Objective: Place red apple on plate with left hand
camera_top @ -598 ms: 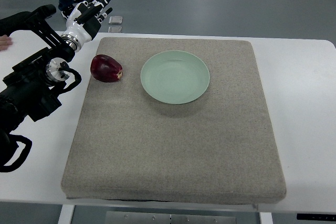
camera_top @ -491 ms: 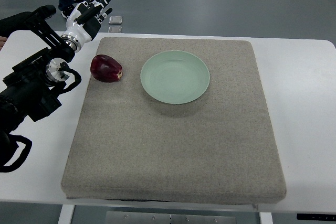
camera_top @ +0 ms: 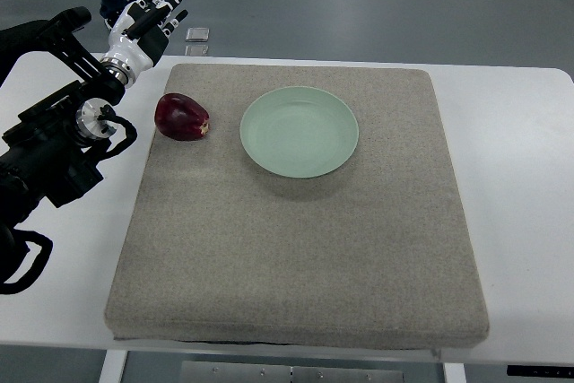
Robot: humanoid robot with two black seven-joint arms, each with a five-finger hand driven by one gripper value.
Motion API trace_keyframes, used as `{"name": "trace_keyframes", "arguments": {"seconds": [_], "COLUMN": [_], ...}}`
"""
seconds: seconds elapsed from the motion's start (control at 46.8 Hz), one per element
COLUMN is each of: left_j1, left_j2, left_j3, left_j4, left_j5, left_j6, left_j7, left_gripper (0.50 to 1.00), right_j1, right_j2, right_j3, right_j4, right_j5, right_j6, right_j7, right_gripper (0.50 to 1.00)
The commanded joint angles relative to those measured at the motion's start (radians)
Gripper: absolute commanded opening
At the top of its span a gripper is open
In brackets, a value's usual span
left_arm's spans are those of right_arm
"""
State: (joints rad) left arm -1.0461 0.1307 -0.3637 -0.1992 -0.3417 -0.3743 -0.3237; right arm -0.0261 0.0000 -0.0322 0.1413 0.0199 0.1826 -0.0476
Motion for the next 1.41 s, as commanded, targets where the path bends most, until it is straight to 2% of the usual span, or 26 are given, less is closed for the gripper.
{"name": "trace_keyframes", "arguments": {"seconds": [0.0, 0.214, 0.406, 0.705, 1.004, 1.388], "left_j1": [-0.002, -0.006, -0.014, -0.026, -0.060, -0.124], "left_j2": [0.015, 0.113, 0.254, 0.397, 0.474, 0.514], "left_j3": [0.006, 0.020, 0.051, 0.062, 0.063, 0.103], "left_j4": [-0.025, -0.152, -0.319, -0.512, -0.594, -0.617], "left_j5": [0.003, 0.009, 0.067, 0.404, 0.754, 1.210], "left_j6": [0.000, 0.002, 0.009, 0.006, -0.015, -0.138], "left_j7": [0.000, 0.008, 0.011, 0.011, 0.012, 0.014], "left_gripper": [0.996, 0.992, 0.988, 0.986, 0.986, 0.986], "right_j1": [0.000, 0.000, 0.000, 0.000, 0.000, 0.000], "right_j2": [0.000, 0.000, 0.000, 0.000, 0.000, 0.000], "right_j3": [0.000, 0.000, 0.000, 0.000, 0.000, 0.000], "right_j4": [0.000, 0.000, 0.000, 0.000, 0.000, 0.000], "right_j5": [0.000, 0.000, 0.000, 0.000, 0.000, 0.000], "right_j6": [0.000, 0.000, 0.000, 0.000, 0.000, 0.000], "right_j7": [0.000, 0.000, 0.000, 0.000, 0.000, 0.000], "right_gripper": [0.930, 0.930, 0.930, 0.932, 0.930, 0.930]}}
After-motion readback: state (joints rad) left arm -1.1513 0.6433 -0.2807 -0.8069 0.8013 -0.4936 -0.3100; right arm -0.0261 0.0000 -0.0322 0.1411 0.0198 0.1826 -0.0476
